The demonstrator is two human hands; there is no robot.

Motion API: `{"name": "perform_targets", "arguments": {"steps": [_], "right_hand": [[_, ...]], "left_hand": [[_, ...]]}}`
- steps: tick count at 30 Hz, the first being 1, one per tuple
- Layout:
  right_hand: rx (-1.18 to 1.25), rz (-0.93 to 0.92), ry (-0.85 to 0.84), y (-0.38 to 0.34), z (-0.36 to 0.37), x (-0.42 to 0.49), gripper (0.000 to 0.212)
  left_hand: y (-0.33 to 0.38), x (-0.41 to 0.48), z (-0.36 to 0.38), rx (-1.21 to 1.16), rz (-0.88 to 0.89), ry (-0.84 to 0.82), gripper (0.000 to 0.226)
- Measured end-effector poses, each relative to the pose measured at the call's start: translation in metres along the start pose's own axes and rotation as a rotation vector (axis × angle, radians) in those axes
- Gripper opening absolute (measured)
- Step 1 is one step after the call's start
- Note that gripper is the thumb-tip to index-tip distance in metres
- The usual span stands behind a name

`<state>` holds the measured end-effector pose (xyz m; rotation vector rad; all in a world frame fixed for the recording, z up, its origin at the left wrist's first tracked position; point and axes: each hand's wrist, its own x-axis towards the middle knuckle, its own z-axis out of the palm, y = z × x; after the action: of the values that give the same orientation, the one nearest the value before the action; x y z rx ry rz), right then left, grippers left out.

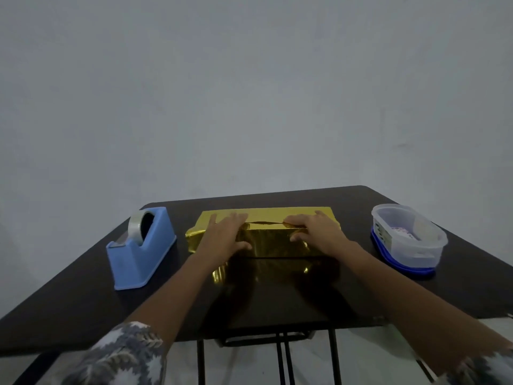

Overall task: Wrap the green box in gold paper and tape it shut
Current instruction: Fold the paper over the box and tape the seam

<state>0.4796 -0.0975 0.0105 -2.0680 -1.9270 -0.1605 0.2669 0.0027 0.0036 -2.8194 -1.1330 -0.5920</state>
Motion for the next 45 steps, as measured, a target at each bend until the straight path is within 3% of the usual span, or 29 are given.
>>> {"name": "perform_targets", "arguments": {"steps": [4, 9, 15, 23, 29, 31, 36, 45], "right_hand": [[0.004, 0.000, -0.045, -0.001, -0.019, -0.024, 0.058], [-0.142, -0.091, 0.060, -0.018, -0.011, -0.006, 0.085], [-0.263, -0.141, -0.057, -0.046, 0.021, 0.014, 0.068], [-0.195, -0.081, -0.005, -0.001, 0.010, -0.015, 0.061], [-0.102, 0.061, 0.151, 0.022, 0.003, -0.026, 0.112], [-0.084, 0.045, 0.176, 0.006, -0.001, -0.019, 0.107], [-0.218, -0.093, 0.053, -0.044, 0.007, 0.006, 0.087], [-0.275, -0.073, 0.032, -0.045, 0.031, 0.009, 0.059]], "left_hand": [[0.000, -0.005, 0.003, -0.039, 0.036, 0.095, 0.052], [0.012, -0.004, -0.007, 0.094, 0.007, 0.052, 0.037], [0.015, -0.007, -0.012, 0.175, -0.010, 0.010, 0.034], [0.012, -0.002, -0.011, 0.117, -0.044, -0.011, 0.045], [0.015, -0.002, -0.012, 0.101, -0.060, -0.009, 0.044], [0.017, -0.003, -0.013, 0.101, -0.067, -0.011, 0.043], [0.019, -0.005, -0.016, 0.145, -0.101, -0.017, 0.047], [0.022, -0.005, -0.012, 0.185, -0.119, -0.014, 0.046]]}}
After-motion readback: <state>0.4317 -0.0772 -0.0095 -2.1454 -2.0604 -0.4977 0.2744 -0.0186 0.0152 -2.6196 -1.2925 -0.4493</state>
